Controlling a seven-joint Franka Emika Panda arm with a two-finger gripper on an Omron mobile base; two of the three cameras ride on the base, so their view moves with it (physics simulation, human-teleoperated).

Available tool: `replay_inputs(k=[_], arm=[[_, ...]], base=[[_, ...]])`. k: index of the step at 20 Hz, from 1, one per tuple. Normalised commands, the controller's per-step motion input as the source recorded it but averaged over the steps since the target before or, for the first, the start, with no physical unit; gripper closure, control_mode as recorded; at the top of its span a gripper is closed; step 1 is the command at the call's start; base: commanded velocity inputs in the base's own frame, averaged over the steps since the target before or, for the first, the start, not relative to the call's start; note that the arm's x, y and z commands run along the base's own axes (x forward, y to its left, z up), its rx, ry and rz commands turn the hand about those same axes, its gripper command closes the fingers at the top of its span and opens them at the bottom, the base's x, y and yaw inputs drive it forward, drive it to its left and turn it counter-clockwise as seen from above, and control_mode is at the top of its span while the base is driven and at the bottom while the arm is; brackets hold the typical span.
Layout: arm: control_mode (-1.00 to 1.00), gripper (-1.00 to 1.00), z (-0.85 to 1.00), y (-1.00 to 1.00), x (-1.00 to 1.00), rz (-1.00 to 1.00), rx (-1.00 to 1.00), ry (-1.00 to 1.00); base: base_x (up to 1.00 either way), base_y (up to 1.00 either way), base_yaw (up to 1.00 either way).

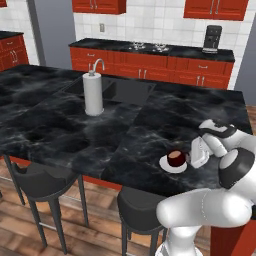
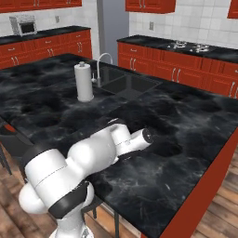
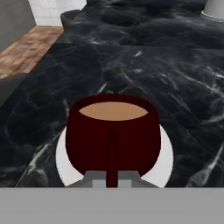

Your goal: Pick the cup of tea, navigate to the dining table, and place it on the saucer.

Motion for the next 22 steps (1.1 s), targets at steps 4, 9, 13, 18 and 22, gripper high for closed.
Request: replay_inputs(k=[4,9,13,18,22], arm=[[-1.0,1.0,-0.14,0.19,0.06,0.0,0.0,0.0],[-1.0,1.0,-0.21,0.26,0.17,0.0,0.0,0.0],[-1.0,1.0,-0.24,0.12,0.27,0.0,0.0,0.0],[-1.0,1.0,-0.18,-0.01,0.12,0.0,0.0,0.0],[-1.0,1.0,-0.03,0.0,0.0,0.0,0.0,0.0]], base=[[0.0,0.0,0.0],[0.0,0.0,0.0],[0.0,0.0,0.0],[0.0,0.0,0.0],[0.0,0.0,0.0]])
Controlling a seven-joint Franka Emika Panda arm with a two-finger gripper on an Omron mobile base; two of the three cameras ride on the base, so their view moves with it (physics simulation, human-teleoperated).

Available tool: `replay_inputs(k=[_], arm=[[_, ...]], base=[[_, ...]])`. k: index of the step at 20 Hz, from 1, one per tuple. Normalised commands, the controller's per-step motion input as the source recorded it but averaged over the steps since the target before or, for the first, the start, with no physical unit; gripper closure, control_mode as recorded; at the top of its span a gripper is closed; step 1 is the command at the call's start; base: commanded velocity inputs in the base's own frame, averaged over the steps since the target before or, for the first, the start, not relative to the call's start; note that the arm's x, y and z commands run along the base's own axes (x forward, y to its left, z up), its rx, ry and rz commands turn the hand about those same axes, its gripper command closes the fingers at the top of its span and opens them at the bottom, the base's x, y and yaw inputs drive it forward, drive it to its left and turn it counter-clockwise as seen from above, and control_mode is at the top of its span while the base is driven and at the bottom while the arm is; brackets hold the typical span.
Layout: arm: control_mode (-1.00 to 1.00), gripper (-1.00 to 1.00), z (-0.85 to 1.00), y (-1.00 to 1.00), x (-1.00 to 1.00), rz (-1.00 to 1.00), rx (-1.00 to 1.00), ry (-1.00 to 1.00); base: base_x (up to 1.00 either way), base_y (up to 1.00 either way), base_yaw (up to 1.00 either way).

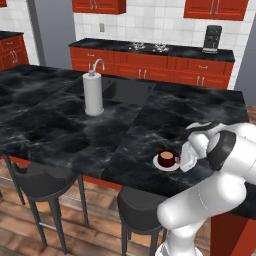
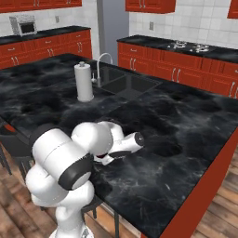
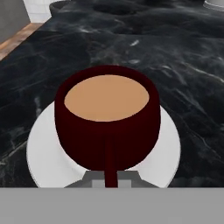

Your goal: Pick the cup of tea, navigate to the dining table, and place it on the saucer.

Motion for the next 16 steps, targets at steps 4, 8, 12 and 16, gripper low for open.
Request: replay_inputs(k=[4,8,12,16], arm=[[-1.0,-1.0,0.01,0.0,0.0,0.0,0.0,0.0],[-1.0,-1.0,0.12,0.0,-0.01,0.0,0.0,0.0],[-1.0,-1.0,0.26,0.0,-0.16,0.0,0.0,0.0],[-1.0,-1.0,0.63,0.0,-0.31,0.0,0.0,0.0]], base=[[0.0,0.0,0.0],[0.0,0.0,0.0],[0.0,0.0,0.0],[0.0,0.0,0.0]])
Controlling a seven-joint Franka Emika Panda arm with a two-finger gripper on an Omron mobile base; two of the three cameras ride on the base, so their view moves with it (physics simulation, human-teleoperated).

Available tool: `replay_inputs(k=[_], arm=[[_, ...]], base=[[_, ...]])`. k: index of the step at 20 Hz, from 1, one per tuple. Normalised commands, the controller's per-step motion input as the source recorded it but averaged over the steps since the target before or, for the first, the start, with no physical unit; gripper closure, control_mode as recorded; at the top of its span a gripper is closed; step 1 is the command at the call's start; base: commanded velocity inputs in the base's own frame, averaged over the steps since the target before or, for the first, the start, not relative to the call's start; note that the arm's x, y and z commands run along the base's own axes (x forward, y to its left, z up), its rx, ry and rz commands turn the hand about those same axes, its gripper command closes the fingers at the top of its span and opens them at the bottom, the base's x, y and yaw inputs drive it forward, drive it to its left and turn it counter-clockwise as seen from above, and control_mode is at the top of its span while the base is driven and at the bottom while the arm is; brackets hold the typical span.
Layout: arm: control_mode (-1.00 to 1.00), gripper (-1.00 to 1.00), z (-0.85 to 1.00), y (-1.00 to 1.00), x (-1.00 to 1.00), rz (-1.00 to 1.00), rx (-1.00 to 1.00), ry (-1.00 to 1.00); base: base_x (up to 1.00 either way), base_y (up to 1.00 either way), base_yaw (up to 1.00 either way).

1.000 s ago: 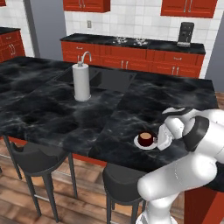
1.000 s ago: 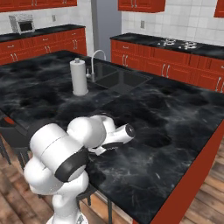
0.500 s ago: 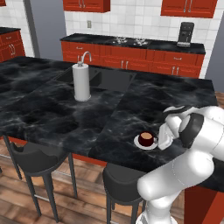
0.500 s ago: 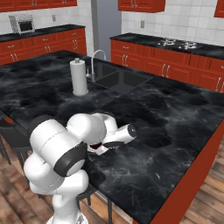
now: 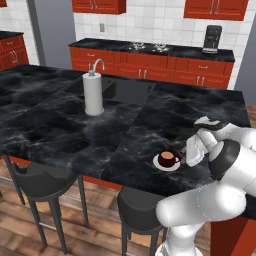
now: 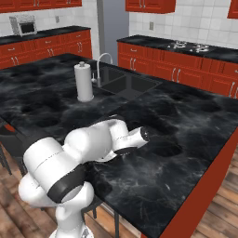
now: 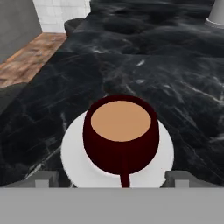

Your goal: Pick the cup of tea, navigate to the dining table, and place it on the saucer.

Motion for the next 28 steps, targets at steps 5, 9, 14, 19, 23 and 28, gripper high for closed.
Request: replay_inputs(k=[5,9,14,19,23,28], arm=[[-1.0,-1.0,0.53,0.11,-0.8,-0.04,0.0,-0.05],[-1.0,-1.0,0.42,0.18,-0.49,-0.21,0.0,-0.01],[-1.0,-1.0,0.78,0.45,-0.38,-0.22,0.0,0.0],[-1.0,-1.0,0.86,0.27,-0.59,-0.11,0.0,0.04],[-1.0,-1.0,0.84,0.03,-0.98,-0.08,0.0,0.1],[-1.0,-1.0,0.76,0.02,-1.0,-0.1,0.06,0.05]], base=[[0.0,0.0,0.0],[0.0,0.0,0.0],[0.0,0.0,0.0],[0.0,0.0,0.0],[0.0,0.0,0.0],[0.0,0.0,0.0]])
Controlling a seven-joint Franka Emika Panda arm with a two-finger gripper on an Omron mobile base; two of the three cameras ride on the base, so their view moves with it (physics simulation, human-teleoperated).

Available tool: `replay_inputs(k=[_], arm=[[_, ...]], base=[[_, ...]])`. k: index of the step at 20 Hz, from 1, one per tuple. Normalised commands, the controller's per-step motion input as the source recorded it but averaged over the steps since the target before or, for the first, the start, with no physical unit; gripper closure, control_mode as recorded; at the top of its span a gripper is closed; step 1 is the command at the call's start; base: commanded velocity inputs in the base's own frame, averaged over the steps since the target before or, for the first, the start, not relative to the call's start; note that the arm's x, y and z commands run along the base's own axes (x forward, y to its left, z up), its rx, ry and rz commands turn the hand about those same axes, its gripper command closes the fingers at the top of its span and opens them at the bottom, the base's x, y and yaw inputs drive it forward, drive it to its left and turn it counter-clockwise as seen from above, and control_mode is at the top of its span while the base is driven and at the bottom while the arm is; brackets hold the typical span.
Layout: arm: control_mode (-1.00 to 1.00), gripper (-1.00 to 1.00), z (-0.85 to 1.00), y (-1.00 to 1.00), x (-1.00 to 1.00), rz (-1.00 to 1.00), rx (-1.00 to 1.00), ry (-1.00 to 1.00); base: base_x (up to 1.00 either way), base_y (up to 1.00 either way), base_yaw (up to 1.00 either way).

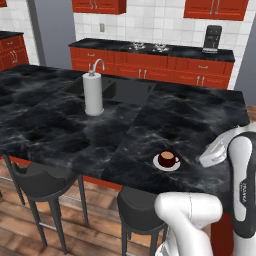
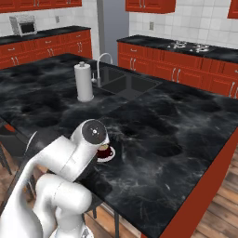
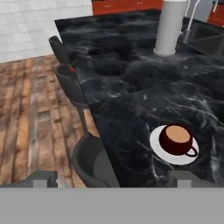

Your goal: Pick the cup of tea, navigate to the dining table, and place it on the saucer.

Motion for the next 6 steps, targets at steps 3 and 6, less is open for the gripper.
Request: replay_inputs(k=[3,6], arm=[[-1.0,-1.0,0.51,0.26,-1.0,-0.15,0.02,0.0],[-1.0,-1.0,0.27,0.29,-1.0,-0.18,0.0,0.0]], base=[[0.0,0.0,0.0],[0.0,0.0,0.0]])
